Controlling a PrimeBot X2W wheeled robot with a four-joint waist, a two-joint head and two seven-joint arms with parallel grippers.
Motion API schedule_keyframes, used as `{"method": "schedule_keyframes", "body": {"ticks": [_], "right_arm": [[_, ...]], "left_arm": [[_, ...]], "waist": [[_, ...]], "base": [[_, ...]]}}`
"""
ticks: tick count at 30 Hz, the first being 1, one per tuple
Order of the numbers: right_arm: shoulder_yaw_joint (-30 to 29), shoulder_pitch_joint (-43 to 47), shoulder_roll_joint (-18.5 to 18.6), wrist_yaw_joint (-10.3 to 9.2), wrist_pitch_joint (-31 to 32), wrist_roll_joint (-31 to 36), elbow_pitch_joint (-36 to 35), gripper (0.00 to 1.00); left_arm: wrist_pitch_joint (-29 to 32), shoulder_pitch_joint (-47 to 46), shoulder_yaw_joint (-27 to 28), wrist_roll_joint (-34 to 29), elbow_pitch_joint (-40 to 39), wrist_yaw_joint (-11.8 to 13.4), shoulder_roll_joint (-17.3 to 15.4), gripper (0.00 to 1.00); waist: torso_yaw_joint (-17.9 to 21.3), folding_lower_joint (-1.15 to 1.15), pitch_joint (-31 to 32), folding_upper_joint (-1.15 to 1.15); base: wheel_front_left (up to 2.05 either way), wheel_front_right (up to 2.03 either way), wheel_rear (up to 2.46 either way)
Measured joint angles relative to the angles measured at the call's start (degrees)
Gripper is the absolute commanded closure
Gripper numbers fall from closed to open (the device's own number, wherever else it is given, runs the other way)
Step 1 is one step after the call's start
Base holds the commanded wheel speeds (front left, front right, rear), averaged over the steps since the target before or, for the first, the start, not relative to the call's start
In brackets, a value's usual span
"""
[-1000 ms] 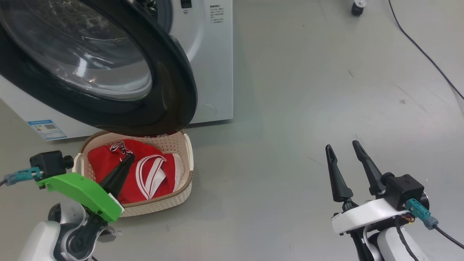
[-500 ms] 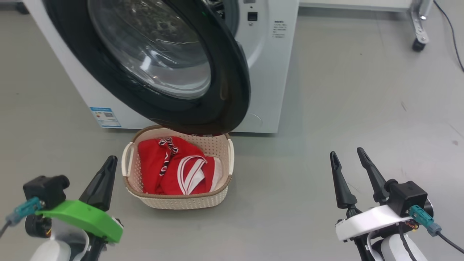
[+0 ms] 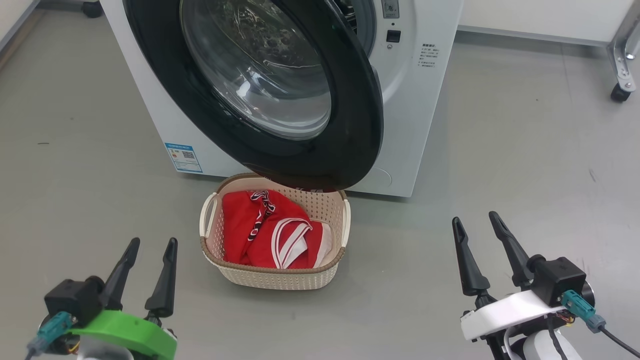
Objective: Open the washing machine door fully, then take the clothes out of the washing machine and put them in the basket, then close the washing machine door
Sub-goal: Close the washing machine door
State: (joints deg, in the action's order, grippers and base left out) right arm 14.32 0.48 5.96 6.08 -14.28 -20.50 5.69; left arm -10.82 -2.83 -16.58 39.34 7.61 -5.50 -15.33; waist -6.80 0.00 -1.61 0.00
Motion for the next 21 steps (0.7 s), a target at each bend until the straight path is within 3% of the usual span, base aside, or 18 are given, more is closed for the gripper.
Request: {"method": "schedule_keyframes", "body": {"ticks": [15, 21], "right_arm": [[-0.56, 0.00, -0.44, 0.23, 0.00, 0.37, 0.07, 0.00], [-1.90, 0.00, -0.33, -1.79, 0.00, 1.72, 0.99, 0.00]], "left_arm": [[-2.45, 1.38, -1.23, -3.93, 1.46, 0.22, 0.21, 0.00], [-2.94, 1.37, -1.24, -4.76, 1.99, 0.22, 1.02, 0.00]], "waist": [[0.57, 0.00, -1.21, 0.00], [1.12, 0.00, -1.33, 0.00]], "base": [[0.00, 0.00, 0.00], [0.00, 0.00, 0.00]]}}
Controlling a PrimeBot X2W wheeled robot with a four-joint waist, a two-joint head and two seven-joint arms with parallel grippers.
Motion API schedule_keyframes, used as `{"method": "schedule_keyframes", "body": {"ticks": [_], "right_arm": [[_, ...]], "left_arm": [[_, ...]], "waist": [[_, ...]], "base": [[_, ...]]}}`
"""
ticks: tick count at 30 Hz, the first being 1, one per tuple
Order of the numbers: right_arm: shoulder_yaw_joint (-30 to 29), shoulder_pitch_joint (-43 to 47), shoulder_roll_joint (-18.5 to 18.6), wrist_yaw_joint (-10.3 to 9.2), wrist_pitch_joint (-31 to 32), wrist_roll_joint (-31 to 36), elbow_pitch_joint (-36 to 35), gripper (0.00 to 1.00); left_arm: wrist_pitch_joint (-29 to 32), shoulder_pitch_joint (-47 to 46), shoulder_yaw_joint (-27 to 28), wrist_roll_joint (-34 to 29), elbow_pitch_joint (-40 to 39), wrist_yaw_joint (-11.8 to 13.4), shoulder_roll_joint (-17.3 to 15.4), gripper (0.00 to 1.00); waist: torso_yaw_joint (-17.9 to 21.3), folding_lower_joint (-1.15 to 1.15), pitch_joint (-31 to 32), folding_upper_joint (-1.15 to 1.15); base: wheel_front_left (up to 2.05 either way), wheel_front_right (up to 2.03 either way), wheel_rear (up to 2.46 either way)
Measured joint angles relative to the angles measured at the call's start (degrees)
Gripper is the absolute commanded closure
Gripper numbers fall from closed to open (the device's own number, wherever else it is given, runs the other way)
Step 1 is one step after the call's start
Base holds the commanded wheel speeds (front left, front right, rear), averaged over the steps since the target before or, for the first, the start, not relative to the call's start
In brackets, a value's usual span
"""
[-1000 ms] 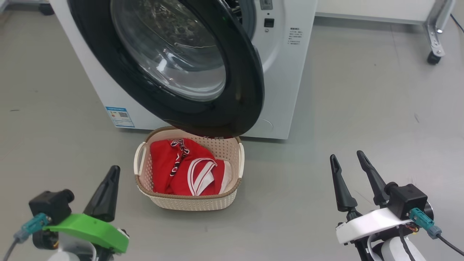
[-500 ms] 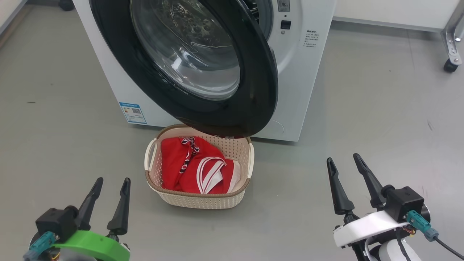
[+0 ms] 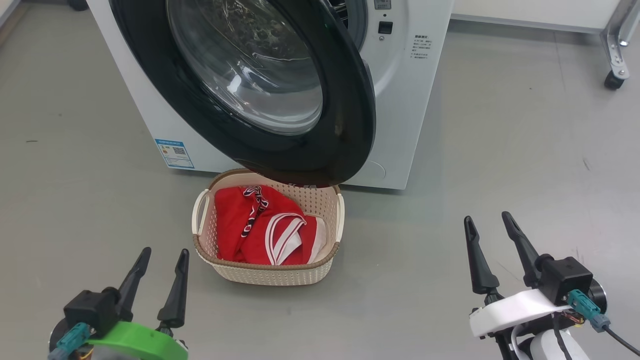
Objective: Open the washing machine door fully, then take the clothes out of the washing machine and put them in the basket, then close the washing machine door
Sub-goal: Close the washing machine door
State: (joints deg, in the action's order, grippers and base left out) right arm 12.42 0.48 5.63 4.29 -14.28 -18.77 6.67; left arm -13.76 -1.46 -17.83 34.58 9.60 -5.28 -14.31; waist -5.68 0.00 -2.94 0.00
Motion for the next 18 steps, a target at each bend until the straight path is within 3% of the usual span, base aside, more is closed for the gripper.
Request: {"method": "schedule_keyframes", "body": {"ticks": [8, 18], "right_arm": [[-1.80, 0.00, 0.74, -2.88, 0.00, 2.43, 0.31, 0.00], [-2.16, 0.00, 0.21, -3.54, 0.00, 2.78, 0.35, 0.00]], "left_arm": [[-0.02, -0.03, 0.05, -0.14, 0.66, -0.08, 0.67, 0.00], [-0.48, -0.04, 0.24, -0.63, 1.44, -0.15, 1.08, 0.00]], "waist": [[0.52, 0.00, -0.01, 0.00], [0.55, 0.00, 0.01, 0.00]], "base": [[0.00, 0.00, 0.00], [0.00, 0.00, 0.00]]}}
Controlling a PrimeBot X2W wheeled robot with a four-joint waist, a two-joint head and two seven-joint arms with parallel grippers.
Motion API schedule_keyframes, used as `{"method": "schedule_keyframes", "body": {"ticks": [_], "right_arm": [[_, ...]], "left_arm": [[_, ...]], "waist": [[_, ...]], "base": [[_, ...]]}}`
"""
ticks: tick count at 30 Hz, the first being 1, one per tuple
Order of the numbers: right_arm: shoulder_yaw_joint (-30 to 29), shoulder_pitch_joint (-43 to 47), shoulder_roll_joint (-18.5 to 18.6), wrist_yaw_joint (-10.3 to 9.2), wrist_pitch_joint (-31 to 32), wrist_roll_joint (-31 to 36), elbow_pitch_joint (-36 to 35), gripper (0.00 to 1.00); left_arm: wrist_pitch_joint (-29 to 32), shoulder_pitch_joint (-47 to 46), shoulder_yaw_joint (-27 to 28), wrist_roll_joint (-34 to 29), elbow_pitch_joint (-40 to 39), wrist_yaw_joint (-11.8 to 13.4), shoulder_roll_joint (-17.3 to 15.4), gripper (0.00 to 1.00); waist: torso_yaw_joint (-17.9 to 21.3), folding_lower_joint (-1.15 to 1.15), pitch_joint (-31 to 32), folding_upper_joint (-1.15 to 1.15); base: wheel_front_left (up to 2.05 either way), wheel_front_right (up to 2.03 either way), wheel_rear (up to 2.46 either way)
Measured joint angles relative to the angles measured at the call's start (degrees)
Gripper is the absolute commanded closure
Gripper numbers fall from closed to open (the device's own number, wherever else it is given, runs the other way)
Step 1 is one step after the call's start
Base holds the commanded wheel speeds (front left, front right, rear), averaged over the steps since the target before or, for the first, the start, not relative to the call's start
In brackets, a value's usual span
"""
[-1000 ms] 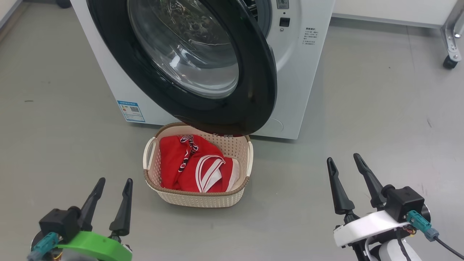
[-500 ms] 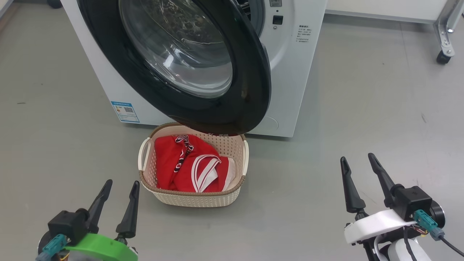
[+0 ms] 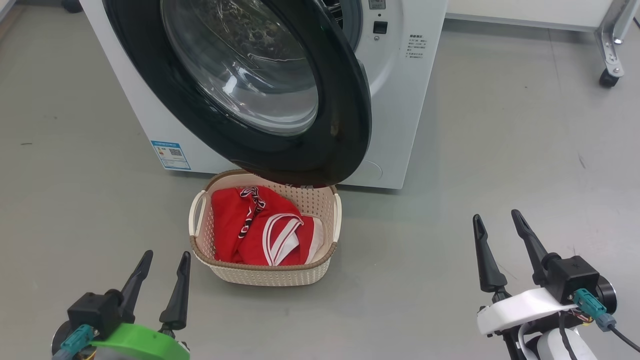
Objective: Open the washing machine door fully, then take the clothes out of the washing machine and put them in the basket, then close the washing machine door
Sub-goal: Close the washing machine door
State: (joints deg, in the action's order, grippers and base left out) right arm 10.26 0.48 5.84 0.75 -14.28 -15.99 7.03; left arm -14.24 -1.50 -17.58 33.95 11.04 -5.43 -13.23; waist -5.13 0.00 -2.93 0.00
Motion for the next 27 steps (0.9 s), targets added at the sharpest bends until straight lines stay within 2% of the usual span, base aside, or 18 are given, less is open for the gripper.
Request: {"method": "schedule_keyframes", "body": {"ticks": [4, 10, 19, 21, 23, 27], "right_arm": [[-0.16, 0.00, -0.07, -0.58, 0.00, 0.01, 0.43, 0.00], [-3.97, 0.05, -0.49, -4.37, 0.00, 0.00, 1.64, 0.00], [-3.27, 0.04, -0.92, -4.36, 0.00, -0.05, 1.12, 0.00], [-2.60, -0.03, -0.86, -3.80, 0.00, 0.13, 0.64, 0.00], [-1.52, -0.19, -0.63, -2.75, 0.00, 0.88, 0.23, 0.99], [1.42, -2.36, 0.51, 0.15, 0.00, 1.86, -1.11, 1.00]], "left_arm": [[-0.02, -0.01, 0.12, -0.26, 0.30, 0.00, 0.15, 0.00], [-0.02, -0.01, 0.65, -0.26, 0.71, 0.00, 0.33, 0.00], [-0.02, -0.07, 0.78, -0.78, 0.90, -0.20, 0.64, 0.00], [-0.02, -0.20, 0.79, -0.78, 0.80, -0.36, 0.70, 0.00], [-0.02, -0.29, 0.82, -0.78, 0.66, -0.41, 0.82, 0.00], [-0.02, -0.82, 0.83, -0.78, 0.22, -0.42, 0.92, 0.00]], "waist": [[-0.06, 0.00, -0.02, 0.00], [-0.14, 0.00, -0.13, 0.00], [-0.29, 0.00, -0.60, 0.00], [-0.39, 0.00, -1.03, 0.00], [-0.55, 0.00, -1.55, 0.00], [-0.95, 0.00, -2.87, 0.00]], "base": [[0.00, 0.00, 0.00], [0.00, 0.00, 0.00], [0.00, 0.00, 0.00], [0.00, 0.00, 0.00], [0.00, 0.00, 0.00], [0.00, 0.00, 0.00]]}}
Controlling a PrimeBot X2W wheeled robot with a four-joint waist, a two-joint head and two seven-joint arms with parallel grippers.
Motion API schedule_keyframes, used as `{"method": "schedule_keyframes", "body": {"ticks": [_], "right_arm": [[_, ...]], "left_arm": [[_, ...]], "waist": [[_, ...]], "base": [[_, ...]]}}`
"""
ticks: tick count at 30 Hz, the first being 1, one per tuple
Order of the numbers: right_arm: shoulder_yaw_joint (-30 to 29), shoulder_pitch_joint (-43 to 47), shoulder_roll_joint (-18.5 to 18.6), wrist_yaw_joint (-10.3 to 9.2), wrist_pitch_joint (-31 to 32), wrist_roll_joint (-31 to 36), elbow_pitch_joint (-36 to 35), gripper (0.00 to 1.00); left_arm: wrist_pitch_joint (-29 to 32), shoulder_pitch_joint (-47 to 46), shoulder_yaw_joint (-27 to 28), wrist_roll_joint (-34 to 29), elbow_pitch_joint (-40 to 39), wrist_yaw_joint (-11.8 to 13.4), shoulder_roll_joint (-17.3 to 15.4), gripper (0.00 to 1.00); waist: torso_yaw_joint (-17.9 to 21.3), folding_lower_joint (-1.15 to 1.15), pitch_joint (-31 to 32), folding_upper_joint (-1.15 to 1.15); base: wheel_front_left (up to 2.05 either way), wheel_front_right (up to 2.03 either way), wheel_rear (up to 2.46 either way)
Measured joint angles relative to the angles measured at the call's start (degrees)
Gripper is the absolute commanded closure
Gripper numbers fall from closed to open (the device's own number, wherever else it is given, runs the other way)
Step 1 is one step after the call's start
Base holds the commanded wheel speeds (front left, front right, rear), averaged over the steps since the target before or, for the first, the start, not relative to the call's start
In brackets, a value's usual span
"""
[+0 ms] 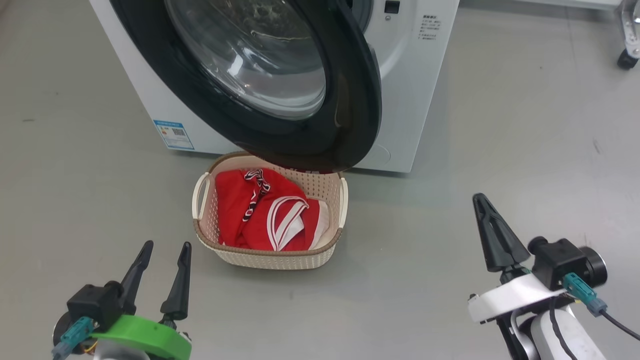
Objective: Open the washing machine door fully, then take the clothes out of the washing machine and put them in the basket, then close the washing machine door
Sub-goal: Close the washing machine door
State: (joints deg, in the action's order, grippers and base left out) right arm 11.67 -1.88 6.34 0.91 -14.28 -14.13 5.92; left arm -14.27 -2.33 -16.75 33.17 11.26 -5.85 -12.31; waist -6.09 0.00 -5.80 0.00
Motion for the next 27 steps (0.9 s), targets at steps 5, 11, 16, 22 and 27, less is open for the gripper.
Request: {"method": "schedule_keyframes", "body": {"ticks": [5, 11, 16, 22, 27], "right_arm": [[3.12, -3.52, 2.13, 2.87, 0.05, 2.09, -0.26, 1.00], [6.86, -9.63, 3.46, 4.61, 1.60, 4.31, -0.30, 1.00], [9.37, -15.38, 4.49, 5.56, 3.48, 5.78, -0.08, 1.00], [10.50, -22.60, 5.26, 5.65, 5.48, 5.80, 1.05, 1.00], [11.62, -26.74, 6.35, 6.08, 6.71, 6.14, 3.12, 1.00]], "left_arm": [[-0.01, -1.35, -0.07, -0.01, -0.73, -0.10, 0.49, 0.00], [-0.01, -2.65, -0.13, -0.11, -1.08, -0.35, 0.75, 0.00], [-0.01, -4.82, -0.55, -0.12, -1.68, -0.52, 1.70, 0.00], [-0.01, -6.93, -0.59, -0.11, -1.94, -0.59, 2.89, 0.00], [-0.01, -8.67, -1.00, -1.19, -1.93, -1.01, 3.18, 0.00]], "waist": [[-0.76, 0.00, -2.21, 0.00], [-2.00, 0.00, -5.45, 0.00], [-3.36, 0.00, -8.37, 0.00], [-5.52, 0.00, -11.79, 0.00], [-7.54, 0.00, -14.38, 0.00]], "base": [[0.00, 0.00, 0.00], [0.00, 0.00, 0.00], [0.00, 0.00, 0.00], [0.00, 0.00, 0.00], [0.00, 0.00, 0.00]]}}
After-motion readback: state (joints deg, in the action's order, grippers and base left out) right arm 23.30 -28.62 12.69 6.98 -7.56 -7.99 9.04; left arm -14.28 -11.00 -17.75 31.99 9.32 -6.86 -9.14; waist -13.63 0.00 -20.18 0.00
